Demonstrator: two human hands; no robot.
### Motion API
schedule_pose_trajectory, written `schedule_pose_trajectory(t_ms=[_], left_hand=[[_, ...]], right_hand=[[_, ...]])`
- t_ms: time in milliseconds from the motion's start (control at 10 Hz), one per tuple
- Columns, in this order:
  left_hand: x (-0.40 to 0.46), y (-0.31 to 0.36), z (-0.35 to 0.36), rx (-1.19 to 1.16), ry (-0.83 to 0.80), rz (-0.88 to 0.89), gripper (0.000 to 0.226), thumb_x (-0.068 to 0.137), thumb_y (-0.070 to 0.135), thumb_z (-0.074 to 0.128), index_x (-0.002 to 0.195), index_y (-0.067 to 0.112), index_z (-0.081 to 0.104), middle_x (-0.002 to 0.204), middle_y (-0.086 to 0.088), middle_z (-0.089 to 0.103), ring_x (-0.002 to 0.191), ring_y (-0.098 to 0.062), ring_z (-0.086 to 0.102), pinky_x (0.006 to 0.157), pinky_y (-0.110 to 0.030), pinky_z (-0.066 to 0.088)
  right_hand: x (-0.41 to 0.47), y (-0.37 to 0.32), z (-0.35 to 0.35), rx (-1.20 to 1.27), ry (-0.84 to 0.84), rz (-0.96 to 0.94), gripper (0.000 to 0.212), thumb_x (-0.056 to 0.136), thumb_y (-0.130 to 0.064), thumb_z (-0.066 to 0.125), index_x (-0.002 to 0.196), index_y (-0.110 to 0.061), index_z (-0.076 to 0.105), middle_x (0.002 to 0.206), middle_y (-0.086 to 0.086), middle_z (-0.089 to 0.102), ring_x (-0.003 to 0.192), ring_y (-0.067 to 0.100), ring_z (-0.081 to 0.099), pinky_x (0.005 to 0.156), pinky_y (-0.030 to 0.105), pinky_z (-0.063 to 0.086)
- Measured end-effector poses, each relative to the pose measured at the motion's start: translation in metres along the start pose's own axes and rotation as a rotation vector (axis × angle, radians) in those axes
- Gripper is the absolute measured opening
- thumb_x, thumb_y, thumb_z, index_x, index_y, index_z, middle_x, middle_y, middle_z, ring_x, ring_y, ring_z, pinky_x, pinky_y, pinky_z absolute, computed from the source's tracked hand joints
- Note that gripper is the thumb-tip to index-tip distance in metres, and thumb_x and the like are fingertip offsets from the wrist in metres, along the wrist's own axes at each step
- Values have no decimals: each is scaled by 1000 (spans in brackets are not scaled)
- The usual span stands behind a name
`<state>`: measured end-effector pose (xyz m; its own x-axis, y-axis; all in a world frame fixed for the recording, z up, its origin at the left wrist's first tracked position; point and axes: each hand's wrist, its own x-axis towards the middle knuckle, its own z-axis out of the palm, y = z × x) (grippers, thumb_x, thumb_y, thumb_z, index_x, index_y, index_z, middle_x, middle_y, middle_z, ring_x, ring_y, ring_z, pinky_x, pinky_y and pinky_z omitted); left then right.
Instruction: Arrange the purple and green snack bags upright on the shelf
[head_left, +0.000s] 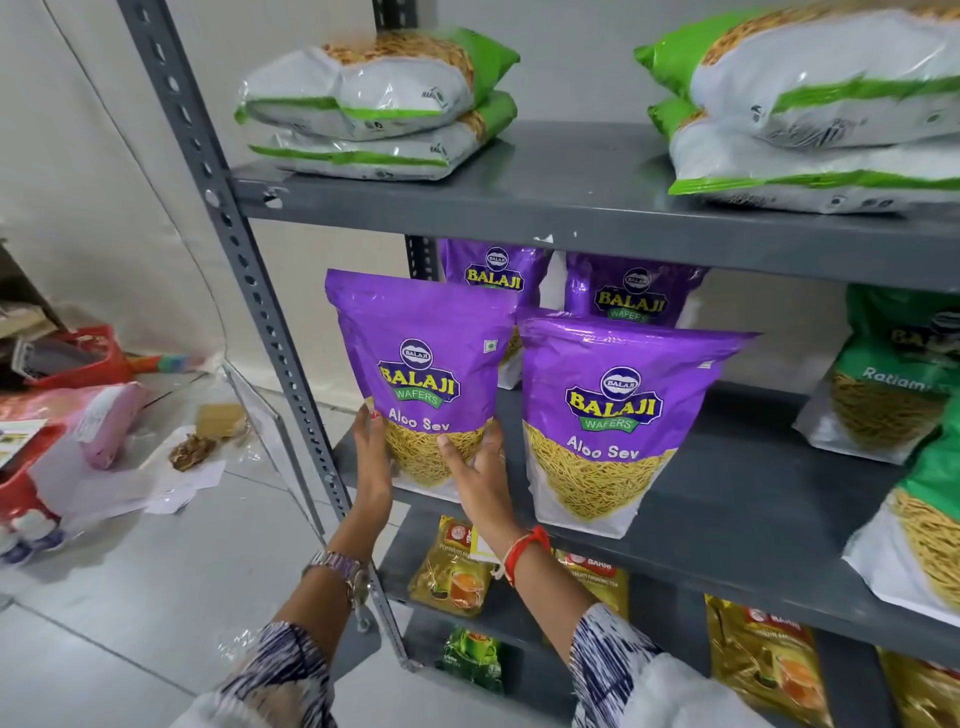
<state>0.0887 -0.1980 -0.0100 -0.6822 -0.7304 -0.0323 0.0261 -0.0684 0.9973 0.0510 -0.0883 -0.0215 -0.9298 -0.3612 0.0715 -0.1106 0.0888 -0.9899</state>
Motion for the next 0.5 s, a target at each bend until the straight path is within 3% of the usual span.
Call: schedule_pose_trajectory(t_ms=[100,200,300,400,500], left_hand=[[-7,0,4,-5,-23,47,47,95,43,27,136,21,21,130,-11,44,120,-33,46,81,-40,46],[-8,-4,4,-20,-36,76,68,80,62,33,135,23,22,130,-12,45,112,-26,50,80,-34,47],[-9,-5,4,-33,-49,67,75,74,65,36,136,24,21,128,-7,46,108,-18,49,80,-30,45],[-10,-6,2,-12,-55,84,70,77,57,34,137,23,20,126,-4,45,105,-11,50,71,-21,43],[-8,-6,2,-63,-28,77,63,86,51,36,139,22,17,137,-6,39,116,-14,48,82,-26,42]], right_hand=[[2,3,-3,60,-12,-14,60,85,-32,64,135,-15,35,127,1,56,111,9,56,88,7,45],[0,5,-4,98,3,-3,66,83,-37,65,138,-17,33,133,3,55,118,10,55,96,19,47],[-2,3,-3,117,15,16,73,80,-43,63,139,-16,31,139,6,51,126,16,51,106,38,45],[-5,1,-1,118,11,29,82,76,-55,63,141,-18,29,142,6,49,129,18,49,108,44,42],[-8,2,-1,118,52,6,88,73,-63,61,142,-21,27,144,5,46,133,19,45,110,45,40]])
